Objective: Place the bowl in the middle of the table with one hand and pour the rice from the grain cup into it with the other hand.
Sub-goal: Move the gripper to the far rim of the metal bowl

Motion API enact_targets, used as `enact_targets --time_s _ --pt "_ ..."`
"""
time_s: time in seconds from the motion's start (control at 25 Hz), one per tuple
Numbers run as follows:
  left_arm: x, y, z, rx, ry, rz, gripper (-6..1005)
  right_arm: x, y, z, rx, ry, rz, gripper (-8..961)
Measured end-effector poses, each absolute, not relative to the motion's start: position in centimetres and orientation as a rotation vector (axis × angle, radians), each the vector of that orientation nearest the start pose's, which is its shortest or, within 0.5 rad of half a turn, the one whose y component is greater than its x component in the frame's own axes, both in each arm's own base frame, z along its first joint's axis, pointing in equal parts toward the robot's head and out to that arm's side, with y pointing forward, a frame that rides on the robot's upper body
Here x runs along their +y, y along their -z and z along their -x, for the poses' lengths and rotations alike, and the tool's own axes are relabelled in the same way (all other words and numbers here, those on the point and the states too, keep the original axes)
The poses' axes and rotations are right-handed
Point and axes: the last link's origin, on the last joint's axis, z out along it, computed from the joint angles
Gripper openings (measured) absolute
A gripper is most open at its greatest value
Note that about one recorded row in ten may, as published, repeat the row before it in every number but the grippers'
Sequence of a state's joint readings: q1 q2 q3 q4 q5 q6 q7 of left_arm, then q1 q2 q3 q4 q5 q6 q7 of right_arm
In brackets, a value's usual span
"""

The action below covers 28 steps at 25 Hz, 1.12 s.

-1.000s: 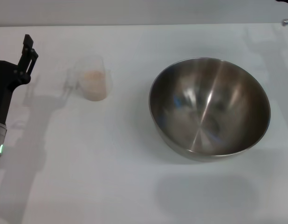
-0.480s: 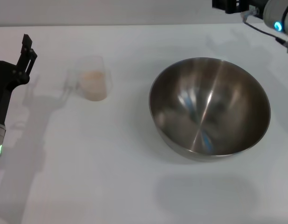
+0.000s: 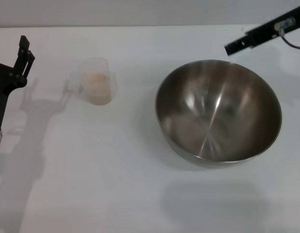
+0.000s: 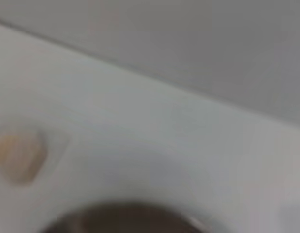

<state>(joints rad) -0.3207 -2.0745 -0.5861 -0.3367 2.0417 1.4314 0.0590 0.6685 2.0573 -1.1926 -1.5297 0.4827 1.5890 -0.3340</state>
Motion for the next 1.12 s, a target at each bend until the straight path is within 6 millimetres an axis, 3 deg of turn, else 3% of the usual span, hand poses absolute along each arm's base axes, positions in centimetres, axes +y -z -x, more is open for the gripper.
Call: enact_targets --time_s 0.32,0.88,1.12 --pt "28.9 1.4 30.1 -0.338 0.823 1.492 806 38.3 -6.9 -17.5 1.158 0.406 2.242 810" --pt "29.0 1.5 29.9 -0.335 0.828 1.496 805 38.2 -3.4 -20.7 1.233 0.497 2.304 809" --pt "29.0 1.4 30.0 -0.336 0.826 1.492 804 38.4 -3.2 -20.8 1.213 0.485 2.312 730"
